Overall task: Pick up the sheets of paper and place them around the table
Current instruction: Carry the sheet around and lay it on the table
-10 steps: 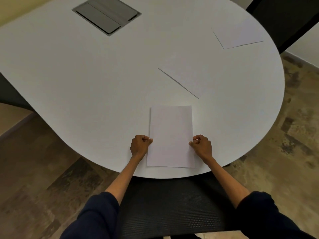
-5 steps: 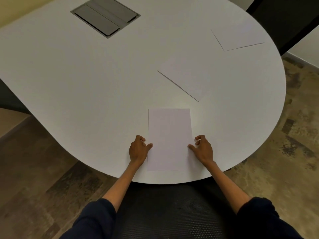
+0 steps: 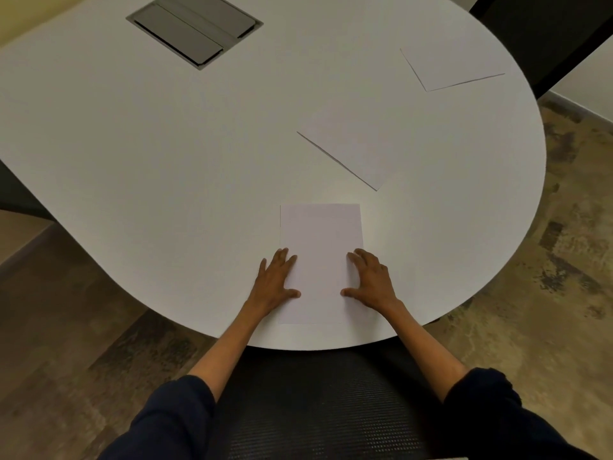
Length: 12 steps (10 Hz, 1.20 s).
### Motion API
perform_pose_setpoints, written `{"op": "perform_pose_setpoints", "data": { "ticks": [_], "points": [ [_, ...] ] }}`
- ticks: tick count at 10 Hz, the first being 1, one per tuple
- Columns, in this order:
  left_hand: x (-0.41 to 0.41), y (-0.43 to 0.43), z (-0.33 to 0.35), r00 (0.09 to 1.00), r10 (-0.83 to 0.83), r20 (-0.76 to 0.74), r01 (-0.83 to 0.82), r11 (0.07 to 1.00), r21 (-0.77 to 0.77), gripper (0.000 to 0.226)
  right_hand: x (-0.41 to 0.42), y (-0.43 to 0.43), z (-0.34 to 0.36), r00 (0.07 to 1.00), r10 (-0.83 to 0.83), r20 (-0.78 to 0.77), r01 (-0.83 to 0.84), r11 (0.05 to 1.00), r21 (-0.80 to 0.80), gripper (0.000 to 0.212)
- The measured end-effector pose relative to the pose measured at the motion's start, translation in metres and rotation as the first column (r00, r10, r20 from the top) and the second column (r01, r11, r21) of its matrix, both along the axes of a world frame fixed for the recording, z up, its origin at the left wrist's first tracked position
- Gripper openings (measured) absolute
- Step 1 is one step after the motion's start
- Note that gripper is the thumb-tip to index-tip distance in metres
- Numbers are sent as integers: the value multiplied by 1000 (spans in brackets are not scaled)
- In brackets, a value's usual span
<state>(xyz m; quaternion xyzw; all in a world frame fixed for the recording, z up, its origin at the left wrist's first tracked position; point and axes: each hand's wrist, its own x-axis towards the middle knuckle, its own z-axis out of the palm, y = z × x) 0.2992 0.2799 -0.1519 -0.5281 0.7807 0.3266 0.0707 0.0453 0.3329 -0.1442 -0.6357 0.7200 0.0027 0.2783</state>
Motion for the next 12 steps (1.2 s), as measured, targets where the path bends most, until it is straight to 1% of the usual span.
{"op": "perform_pose_setpoints", "data": {
  "ticks": [5,6,7,8,9,10,12],
  "points": [
    [-3,3,1,1000,8,12,-8,1000,-3,90,3,0,1,1000,-14,1,14,1000,3,97],
    [-1,8,5,999,21,-45,-22,1000,-11,85,1,2,7,999,-43,32,43,999,1,96],
    [1,11,15,984,79,-161,-83,996,-22,78,-1,5,17,992,-101,71,105,993,-55,86],
    [-4,12,30,973,104,-206,-122,989,-78,71,0,6,34,978,-172,117,188,973,-137,72],
    [-14,9,52,956,163,-244,-198,972,-123,66,3,7,57,952,-250,174,287,928,-236,63],
    [-25,8,78,948,157,-278,-217,955,-200,66,4,10,83,930,-297,215,355,876,-328,61],
    [-51,2,131,940,66,-335,-190,915,-355,71,-9,21,135,906,-335,260,422,775,-471,60]
  ]
}}
